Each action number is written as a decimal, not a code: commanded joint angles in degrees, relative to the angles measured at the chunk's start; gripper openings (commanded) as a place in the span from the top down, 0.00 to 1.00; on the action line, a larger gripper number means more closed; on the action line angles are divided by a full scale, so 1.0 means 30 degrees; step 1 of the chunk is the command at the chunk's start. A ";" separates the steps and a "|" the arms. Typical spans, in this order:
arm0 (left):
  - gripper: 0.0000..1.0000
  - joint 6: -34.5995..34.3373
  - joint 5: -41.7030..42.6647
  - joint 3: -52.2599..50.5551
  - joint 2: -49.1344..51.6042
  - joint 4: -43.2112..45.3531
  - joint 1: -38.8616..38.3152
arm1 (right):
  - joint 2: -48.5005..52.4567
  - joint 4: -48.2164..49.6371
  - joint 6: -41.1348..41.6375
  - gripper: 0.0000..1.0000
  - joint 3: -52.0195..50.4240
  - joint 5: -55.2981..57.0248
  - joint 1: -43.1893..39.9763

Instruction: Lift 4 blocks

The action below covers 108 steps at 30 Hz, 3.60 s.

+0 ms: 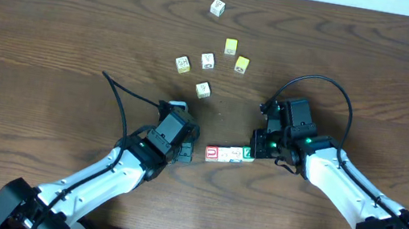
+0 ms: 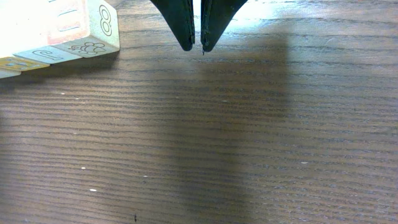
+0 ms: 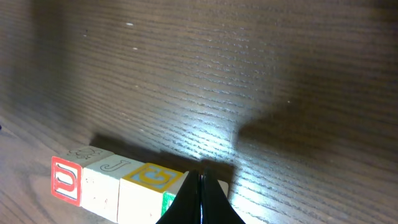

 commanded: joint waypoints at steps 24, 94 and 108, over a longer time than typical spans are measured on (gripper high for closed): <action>0.93 -0.0175 -0.0022 -0.0226 -0.0277 -0.0073 0.0131 | 0.0226 -0.0517 0.0321 0.99 0.0248 0.0117 0.0182; 0.93 -0.0168 -0.0029 -0.0226 -0.0277 -0.0073 0.0138 | 0.0240 -0.0146 0.0401 0.99 0.0233 0.0918 0.1341; 0.93 -0.0168 -0.0029 -0.0226 -0.0277 -0.0066 0.0138 | 0.0240 0.0721 0.0707 0.99 0.0306 0.2135 0.0517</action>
